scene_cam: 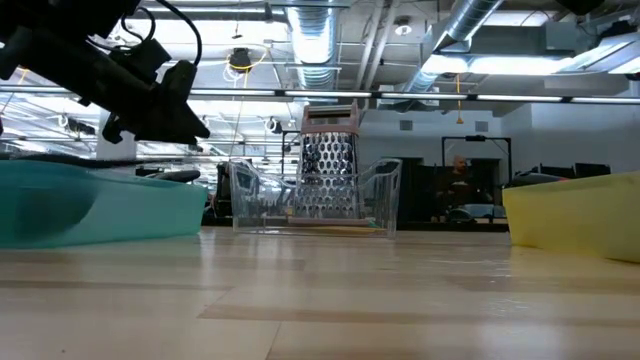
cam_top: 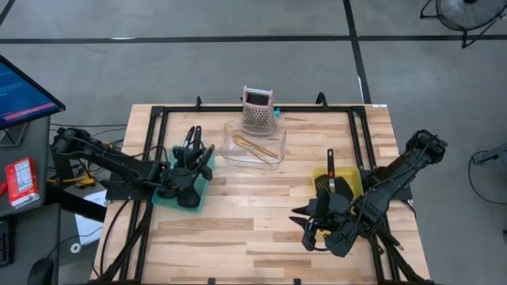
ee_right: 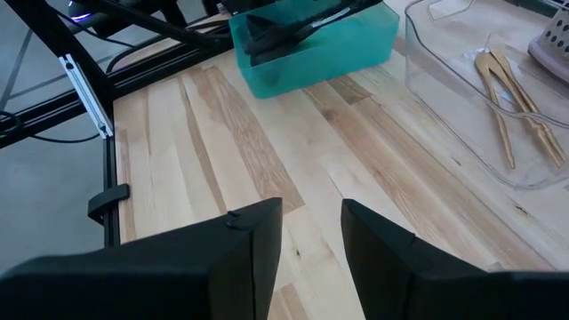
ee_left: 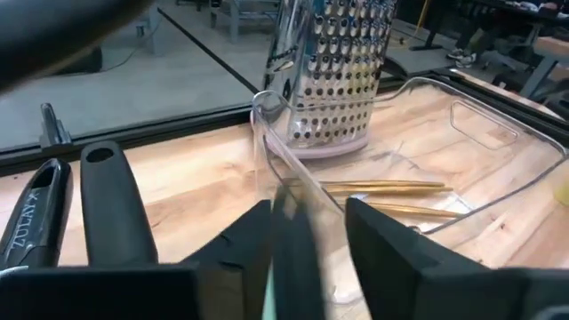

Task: Pick & Place Kitchen Items
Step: Put the black spoon into the green bin, then return to Home Position

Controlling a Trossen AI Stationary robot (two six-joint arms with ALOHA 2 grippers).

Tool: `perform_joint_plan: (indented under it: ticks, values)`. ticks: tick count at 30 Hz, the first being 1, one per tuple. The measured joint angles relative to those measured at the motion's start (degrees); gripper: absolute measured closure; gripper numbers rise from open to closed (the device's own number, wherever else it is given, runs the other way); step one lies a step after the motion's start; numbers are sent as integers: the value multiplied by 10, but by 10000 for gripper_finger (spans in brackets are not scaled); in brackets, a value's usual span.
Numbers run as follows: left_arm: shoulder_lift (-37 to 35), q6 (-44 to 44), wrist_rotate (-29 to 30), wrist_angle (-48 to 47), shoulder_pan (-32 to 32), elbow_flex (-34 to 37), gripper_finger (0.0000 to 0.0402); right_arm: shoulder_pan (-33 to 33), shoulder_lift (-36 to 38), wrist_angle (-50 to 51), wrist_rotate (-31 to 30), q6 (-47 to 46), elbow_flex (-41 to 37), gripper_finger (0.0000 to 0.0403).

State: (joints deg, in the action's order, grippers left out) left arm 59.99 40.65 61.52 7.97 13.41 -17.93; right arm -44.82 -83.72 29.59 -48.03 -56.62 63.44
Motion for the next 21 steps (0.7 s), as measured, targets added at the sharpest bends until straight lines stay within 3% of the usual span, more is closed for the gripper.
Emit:
perform_joint_plan:
  ticks: [11,16,21]
  values:
    - [-7,-3,0,-1,0,0,162,0,0,0,0,0,0,285]
    - [-49,-2,-11,1,0,-1,150,-1,0,0,0,-4,0,285]
    - [-125,3,-73,13,0,-1,165,-2,0,0,0,-4,0,285]
